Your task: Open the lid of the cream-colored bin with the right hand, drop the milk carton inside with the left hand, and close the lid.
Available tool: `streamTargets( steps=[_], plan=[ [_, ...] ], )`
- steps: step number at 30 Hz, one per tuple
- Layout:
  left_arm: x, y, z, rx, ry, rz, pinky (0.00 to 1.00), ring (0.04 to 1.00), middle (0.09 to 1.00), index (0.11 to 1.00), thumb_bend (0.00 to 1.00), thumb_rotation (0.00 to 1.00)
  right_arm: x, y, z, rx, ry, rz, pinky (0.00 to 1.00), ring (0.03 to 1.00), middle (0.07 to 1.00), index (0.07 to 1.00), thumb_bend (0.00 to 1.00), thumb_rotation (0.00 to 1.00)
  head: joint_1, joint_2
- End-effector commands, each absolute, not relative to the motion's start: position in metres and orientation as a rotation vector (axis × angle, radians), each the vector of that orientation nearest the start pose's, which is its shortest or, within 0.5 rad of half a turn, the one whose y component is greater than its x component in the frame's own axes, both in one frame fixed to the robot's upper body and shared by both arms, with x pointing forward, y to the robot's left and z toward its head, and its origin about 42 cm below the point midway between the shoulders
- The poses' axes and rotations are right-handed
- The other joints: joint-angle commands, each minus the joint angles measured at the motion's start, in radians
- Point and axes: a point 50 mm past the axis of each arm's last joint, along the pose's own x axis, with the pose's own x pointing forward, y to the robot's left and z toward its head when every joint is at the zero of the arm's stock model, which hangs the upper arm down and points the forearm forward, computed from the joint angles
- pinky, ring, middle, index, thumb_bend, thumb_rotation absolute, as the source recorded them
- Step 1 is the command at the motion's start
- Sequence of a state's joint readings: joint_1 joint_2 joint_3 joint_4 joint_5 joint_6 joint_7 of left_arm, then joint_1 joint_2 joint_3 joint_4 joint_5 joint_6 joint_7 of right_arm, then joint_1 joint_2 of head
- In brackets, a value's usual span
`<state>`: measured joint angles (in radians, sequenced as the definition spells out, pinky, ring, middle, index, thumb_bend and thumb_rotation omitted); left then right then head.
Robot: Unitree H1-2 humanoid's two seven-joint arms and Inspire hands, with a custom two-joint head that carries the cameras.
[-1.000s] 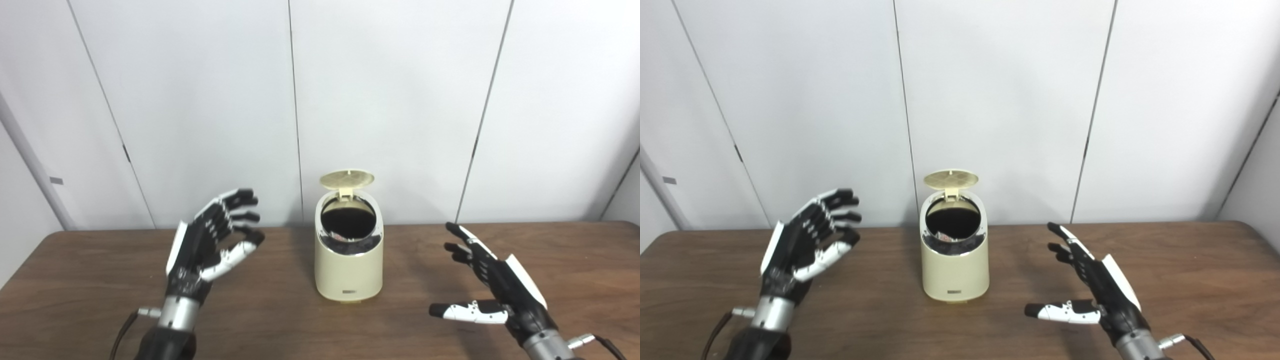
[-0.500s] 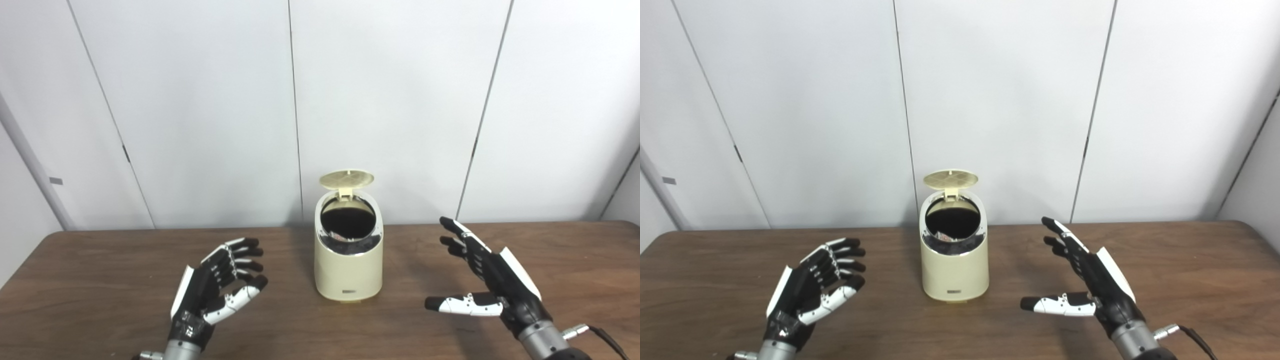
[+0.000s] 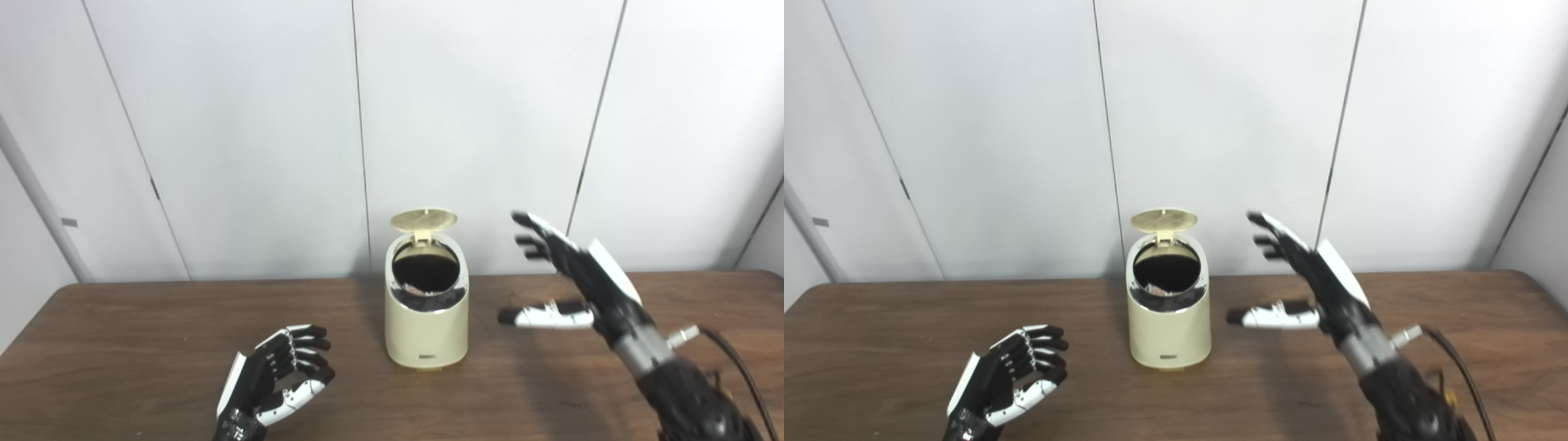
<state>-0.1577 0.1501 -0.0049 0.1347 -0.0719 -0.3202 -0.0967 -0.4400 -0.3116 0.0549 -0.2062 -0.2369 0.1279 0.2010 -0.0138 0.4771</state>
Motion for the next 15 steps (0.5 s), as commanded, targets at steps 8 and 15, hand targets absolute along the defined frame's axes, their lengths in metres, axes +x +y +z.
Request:
streamTargets(
  steps=[8,15],
  plan=[
    [0.33,0.24,0.122,0.103,-0.337,-0.142,0.47,0.57,0.647,0.692,0.65,0.21,0.41,-0.203,0.357,-0.69,-0.566,0.266,0.71,0.867,0.91,0.876,0.75,0.25,0.0,-0.001],
    [0.329,0.237,0.12,0.099,-0.34,-0.148,0.46,0.572,0.654,0.703,0.65,0.22,0.427,-0.189,0.37,-0.935,-0.544,0.289,0.72,0.839,0.842,0.872,0.73,0.37,0.008,-0.004]
  ],
)
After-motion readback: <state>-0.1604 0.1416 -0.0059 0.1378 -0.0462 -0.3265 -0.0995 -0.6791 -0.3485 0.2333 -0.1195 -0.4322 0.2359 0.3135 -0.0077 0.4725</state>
